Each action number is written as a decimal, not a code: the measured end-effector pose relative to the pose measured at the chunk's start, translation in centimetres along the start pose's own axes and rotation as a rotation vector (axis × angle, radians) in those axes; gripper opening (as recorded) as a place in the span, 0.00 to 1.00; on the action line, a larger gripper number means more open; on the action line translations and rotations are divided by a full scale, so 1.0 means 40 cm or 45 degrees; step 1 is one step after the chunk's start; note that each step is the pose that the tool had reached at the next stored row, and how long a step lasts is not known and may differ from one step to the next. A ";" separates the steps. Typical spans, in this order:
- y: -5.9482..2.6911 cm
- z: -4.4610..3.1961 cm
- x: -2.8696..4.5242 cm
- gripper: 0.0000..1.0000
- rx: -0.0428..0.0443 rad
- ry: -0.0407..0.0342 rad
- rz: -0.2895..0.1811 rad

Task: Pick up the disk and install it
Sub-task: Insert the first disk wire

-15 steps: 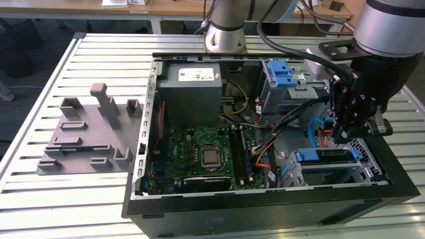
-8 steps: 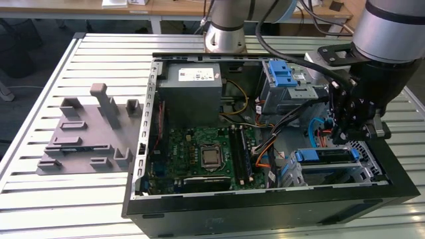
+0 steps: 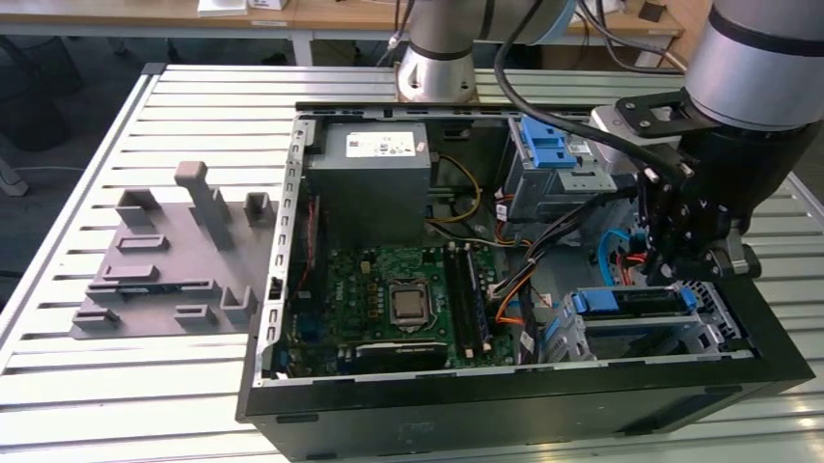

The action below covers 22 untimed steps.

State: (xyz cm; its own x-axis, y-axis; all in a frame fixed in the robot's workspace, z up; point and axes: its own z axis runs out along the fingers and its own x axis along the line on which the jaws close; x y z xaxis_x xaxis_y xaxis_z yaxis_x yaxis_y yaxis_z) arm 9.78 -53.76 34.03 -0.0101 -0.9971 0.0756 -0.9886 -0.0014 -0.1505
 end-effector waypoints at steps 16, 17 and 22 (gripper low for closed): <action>0.008 0.008 0.011 0.16 0.015 -0.0138 -0.056; 0.008 0.008 0.011 0.16 0.015 -0.0143 -0.059; 0.012 0.009 0.014 0.16 0.027 -0.0156 -0.066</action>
State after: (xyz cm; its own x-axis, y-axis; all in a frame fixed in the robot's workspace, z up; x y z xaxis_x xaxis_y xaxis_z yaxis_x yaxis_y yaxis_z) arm 9.36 -54.34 33.64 0.0433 -0.9965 0.0719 -0.9843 -0.0549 -0.1676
